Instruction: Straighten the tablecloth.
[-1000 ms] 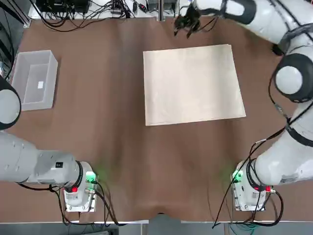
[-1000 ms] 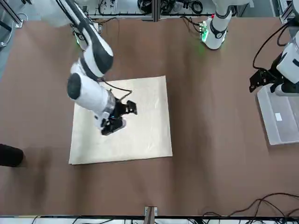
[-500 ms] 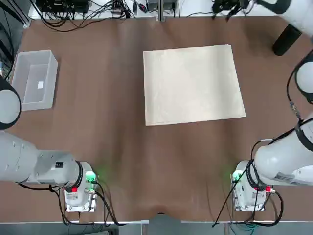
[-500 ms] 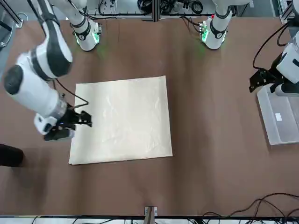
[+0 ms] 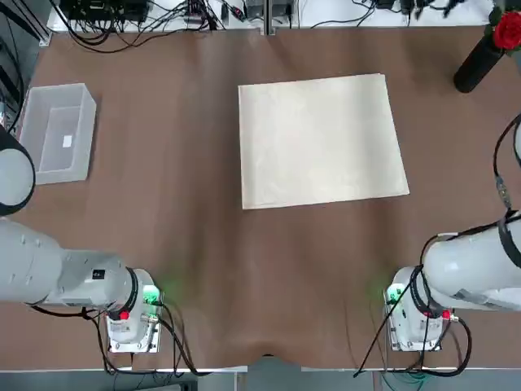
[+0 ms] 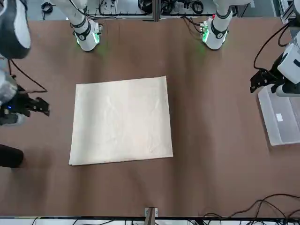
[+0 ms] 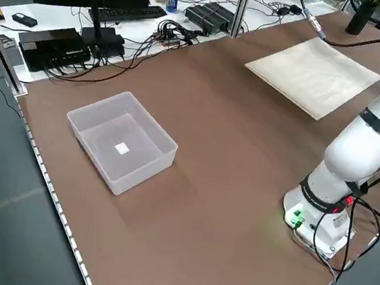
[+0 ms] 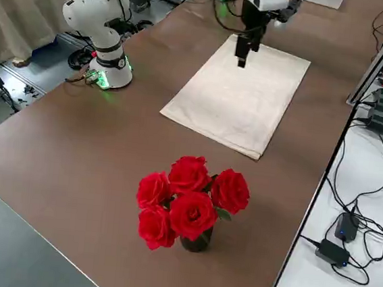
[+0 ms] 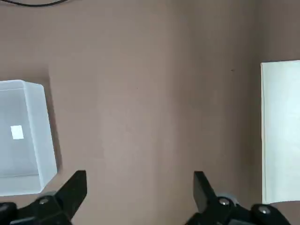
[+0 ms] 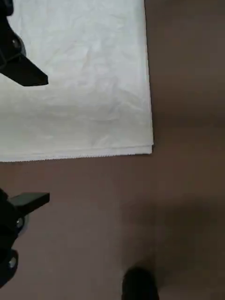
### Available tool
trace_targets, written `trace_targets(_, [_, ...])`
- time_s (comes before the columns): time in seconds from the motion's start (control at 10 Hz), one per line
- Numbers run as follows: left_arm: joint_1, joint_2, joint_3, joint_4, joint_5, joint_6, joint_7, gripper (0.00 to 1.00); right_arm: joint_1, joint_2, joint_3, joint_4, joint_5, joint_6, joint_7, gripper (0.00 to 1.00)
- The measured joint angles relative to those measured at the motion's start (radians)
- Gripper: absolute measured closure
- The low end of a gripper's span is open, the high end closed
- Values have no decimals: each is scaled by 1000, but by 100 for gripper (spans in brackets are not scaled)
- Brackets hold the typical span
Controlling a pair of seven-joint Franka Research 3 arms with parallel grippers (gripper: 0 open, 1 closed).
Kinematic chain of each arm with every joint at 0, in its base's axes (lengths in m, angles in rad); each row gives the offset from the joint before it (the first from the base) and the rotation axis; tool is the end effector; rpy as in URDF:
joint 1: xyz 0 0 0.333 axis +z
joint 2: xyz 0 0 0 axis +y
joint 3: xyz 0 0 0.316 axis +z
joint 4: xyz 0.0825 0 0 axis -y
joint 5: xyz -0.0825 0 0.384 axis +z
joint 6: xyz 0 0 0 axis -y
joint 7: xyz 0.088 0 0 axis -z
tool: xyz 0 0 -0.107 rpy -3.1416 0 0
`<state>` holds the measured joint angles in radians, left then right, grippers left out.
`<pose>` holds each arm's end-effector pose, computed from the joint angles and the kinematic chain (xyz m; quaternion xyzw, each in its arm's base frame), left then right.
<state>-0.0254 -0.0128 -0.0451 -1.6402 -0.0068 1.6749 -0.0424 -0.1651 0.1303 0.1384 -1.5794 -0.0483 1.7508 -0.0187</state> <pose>0.5580 -0.0402 0.6080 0.9996 -0.0138 0.0235 0.0044 0.6062 -0.0253 0.5616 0.9997 -0.0009 0.0208 0.0154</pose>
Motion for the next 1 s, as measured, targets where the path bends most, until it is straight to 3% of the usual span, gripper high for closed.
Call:
trace_targets(0.1, [0, 0, 0, 0, 0, 0, 0, 0, 22, -22, -59, 0, 0, -26, -33, 0])
trace_targets(0.4, [0, 0, 0, 0, 0, 0, 0, 0, 59, -58, -151, 28, 26, -124, -70, 0])
trace_targets(0.6, [0, 0, 0, 0, 0, 0, 0, 0, 65, -70, -159, 72, 44, -209, -69, 0])
trace_targets(1.0, [0, 0, 0, 0, 0, 0, 0, 0, 69, -71, -162, 83, 47, -215, -53, 0])
